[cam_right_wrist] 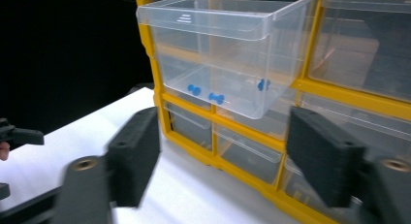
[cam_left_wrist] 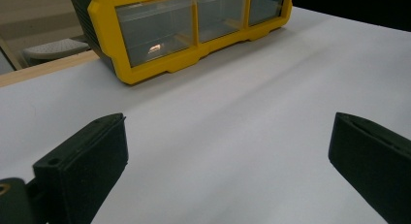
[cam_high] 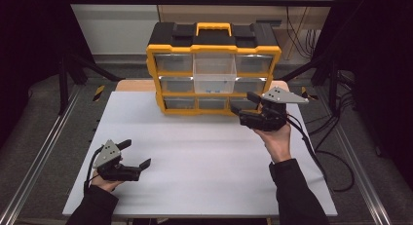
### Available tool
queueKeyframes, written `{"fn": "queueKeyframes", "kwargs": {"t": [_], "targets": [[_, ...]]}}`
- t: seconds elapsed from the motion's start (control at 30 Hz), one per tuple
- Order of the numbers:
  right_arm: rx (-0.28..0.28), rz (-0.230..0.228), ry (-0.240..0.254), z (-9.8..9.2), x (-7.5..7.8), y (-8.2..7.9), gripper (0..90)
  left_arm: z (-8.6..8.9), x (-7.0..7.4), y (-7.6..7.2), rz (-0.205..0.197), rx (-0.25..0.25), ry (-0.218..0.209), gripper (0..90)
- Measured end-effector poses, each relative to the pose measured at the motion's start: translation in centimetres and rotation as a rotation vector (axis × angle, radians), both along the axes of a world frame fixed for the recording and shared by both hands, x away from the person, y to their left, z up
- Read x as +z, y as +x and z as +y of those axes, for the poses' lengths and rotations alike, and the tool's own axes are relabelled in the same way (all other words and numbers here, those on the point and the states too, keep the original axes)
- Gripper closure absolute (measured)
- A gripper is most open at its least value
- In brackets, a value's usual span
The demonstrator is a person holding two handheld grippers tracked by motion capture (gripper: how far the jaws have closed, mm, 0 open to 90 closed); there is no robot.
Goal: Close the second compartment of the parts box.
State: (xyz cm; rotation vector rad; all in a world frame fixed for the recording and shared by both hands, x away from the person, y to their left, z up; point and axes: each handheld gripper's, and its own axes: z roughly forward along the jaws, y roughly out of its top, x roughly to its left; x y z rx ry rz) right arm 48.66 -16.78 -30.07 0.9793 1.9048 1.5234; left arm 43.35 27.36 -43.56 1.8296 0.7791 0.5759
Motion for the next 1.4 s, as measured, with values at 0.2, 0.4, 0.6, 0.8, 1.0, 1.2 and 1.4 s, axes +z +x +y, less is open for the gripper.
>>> {"fn": "queueKeyframes", "kwargs": {"t": [0.2,0.4,0.6,0.8,1.0,1.2,1.4], "targets": [[0.016,0.003,0.002,0.5,-0.4,-0.2,60.4,-0.2,0.0,0.1,0.001,-0.003,0.004,0.3],[0.04,0.005,0.025,1.0,-0.5,0.1,85.7,-0.1,0.1,0.1,-0.002,0.0,-0.002,0.3],[0.043,0.001,0.024,2.0,-0.4,0.9,90.0,-0.1,0.0,0.1,0.0,0.001,0.005,0.3],[0.031,-0.006,0.027,3.1,0.3,1.9,90.0,-0.1,0.1,0.1,-0.002,0.002,0.003,0.3],[0.015,-0.018,0.013,3.8,1.0,2.7,90.0,0.0,0.1,0.0,-0.004,0.004,0.003,0.3],[-0.004,-0.02,0.005,4.5,1.2,3.5,90.0,-0.1,0.1,0.0,-0.01,0.001,0.003,0.3],[-0.027,-0.004,0.004,4.7,0.9,4.4,90.0,0.0,0.1,-0.1,-0.011,0.005,0.0,0.3]]}}
